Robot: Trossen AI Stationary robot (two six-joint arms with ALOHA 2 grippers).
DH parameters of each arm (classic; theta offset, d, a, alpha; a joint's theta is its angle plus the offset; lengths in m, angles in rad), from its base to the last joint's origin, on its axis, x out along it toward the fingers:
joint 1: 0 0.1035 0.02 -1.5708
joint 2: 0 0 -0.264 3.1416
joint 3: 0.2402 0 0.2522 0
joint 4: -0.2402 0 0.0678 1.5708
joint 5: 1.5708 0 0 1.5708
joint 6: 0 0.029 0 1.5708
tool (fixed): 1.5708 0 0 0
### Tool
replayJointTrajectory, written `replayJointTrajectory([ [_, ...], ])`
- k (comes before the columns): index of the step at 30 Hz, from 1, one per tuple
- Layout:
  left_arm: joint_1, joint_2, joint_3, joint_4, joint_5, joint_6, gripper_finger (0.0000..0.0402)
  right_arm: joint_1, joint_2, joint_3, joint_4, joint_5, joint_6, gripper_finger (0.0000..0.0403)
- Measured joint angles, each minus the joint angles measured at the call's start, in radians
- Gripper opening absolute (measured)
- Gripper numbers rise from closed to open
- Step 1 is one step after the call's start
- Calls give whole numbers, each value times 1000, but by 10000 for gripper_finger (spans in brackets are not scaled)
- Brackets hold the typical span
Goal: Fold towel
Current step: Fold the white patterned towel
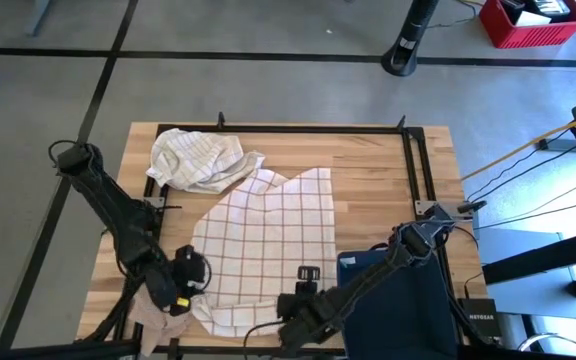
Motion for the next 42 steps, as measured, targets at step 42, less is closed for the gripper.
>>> replayJointTrajectory([
  [42, 909, -64, -399, 632, 167, 462, 96, -376, -77, -571, 488, 178, -315, 254],
])
